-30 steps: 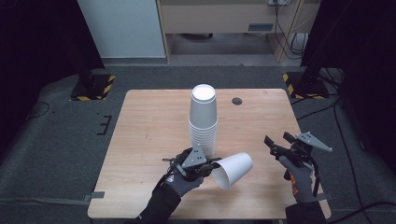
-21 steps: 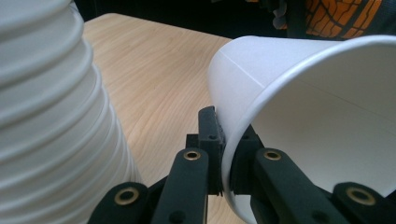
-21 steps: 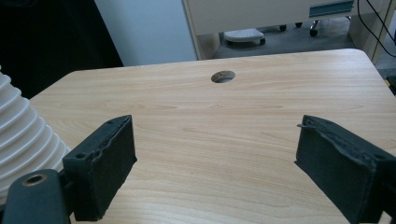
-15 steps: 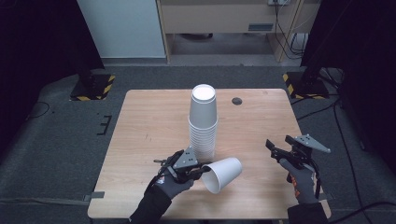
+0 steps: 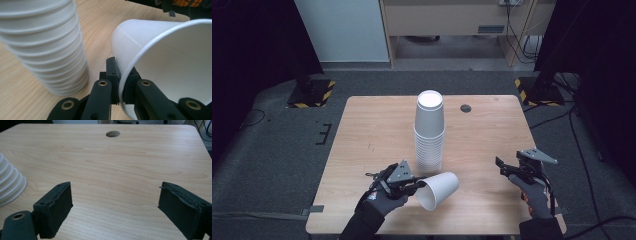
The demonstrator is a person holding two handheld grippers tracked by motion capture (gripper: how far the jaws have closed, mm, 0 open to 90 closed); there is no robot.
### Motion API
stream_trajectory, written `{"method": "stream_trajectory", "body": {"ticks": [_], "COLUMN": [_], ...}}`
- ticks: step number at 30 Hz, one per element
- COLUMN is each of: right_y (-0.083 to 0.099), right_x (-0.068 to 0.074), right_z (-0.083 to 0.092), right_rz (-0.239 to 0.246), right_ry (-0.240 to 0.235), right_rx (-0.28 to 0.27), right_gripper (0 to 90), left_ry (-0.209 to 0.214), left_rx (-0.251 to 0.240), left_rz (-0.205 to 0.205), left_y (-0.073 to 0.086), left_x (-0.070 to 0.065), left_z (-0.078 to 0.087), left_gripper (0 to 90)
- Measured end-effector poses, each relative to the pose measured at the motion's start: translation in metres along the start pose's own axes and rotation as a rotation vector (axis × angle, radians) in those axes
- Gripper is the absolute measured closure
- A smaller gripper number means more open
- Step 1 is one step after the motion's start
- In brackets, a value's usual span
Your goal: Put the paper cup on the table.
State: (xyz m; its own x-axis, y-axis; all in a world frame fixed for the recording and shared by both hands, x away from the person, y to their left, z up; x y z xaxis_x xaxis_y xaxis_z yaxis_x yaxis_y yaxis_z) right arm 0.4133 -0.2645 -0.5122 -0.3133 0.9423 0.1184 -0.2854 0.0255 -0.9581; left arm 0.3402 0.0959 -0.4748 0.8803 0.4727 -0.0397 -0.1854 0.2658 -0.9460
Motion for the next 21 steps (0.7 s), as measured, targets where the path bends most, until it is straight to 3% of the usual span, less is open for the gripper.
{"method": "stream_trajectory", "body": {"ticks": [10,21], "right_y": [0.011,0.015], "right_x": [-0.003,-0.006], "right_z": [-0.004,-0.006], "right_rz": [0.025,0.027], "right_ry": [0.005,0.011], "right_rx": [0.065,0.088], "right_gripper": [11.6,11.8], "left_ry": [-0.08,-0.175], "left_rx": [0.019,0.029], "left_rz": [0.026,0.072], "left_y": [0.011,0.028], "left_x": [0.017,0.038], "left_z": [0.033,0.07], "left_gripper": [86.1,86.1]}}
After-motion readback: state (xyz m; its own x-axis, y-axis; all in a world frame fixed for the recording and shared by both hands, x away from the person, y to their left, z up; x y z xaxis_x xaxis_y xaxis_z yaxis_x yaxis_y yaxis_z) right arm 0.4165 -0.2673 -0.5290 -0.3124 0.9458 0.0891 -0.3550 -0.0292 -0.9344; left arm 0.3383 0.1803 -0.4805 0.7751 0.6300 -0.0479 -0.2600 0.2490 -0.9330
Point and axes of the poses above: each handheld gripper's, and its own axes: z roughly backward along the jaws, y roughly out of its underside, x roughly to its left, the point moved 5 cm from there along -z, roughly forward along the jaws, and after that the axes turned 14 degrees about -x, right-handed, at the moved point
